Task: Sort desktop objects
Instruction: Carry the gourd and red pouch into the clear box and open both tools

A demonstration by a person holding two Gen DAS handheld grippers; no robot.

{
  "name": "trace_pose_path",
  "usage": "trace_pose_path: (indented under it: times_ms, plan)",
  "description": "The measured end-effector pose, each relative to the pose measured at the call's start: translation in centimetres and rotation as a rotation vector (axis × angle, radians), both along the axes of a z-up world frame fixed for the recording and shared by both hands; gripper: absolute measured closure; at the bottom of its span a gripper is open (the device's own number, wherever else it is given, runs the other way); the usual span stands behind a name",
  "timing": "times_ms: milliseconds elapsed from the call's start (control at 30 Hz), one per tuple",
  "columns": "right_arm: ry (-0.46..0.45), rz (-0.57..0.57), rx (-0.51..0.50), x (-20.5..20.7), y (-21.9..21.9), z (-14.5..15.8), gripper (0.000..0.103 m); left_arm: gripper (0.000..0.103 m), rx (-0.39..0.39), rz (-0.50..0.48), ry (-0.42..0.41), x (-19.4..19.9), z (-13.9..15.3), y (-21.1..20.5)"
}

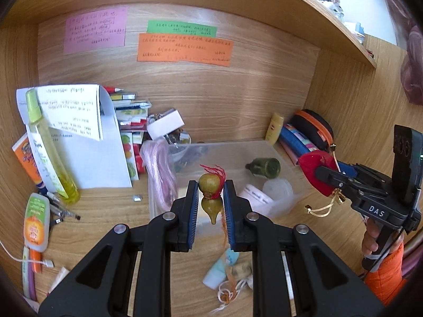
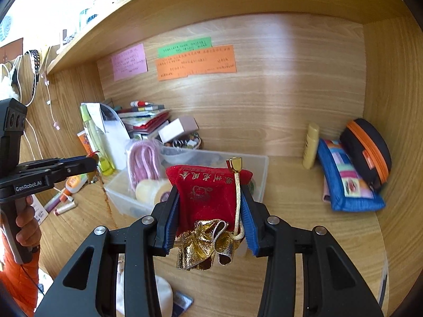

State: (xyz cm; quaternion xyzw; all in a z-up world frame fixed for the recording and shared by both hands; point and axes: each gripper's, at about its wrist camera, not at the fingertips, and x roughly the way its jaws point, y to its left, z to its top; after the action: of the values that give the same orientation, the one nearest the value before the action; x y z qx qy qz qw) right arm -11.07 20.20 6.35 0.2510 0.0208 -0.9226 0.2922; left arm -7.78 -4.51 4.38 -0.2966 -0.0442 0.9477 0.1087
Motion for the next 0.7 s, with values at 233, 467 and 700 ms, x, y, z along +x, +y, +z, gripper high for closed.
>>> trace_pose_path:
  times_ms: [233,467,700]
  plan:
    - [0.037,0.019,-0.01,-1.3,-1.7,1.5,0.065,0.085,-0.002,0.04,-0.014,-1.9,-0.3,-1.0]
    - [0.016,0.03,-0.008,-3.0,-4.0,1.6,0.065,0.085,0.004,0.083,-0.088,-4.2,-2.7,-2.7]
    - [-0.06,0.056,0.023,-5.1,-6.1,-0.6,0.065,0.085,0.03,0.067,-0.143,-5.8,-4.9,-3.0]
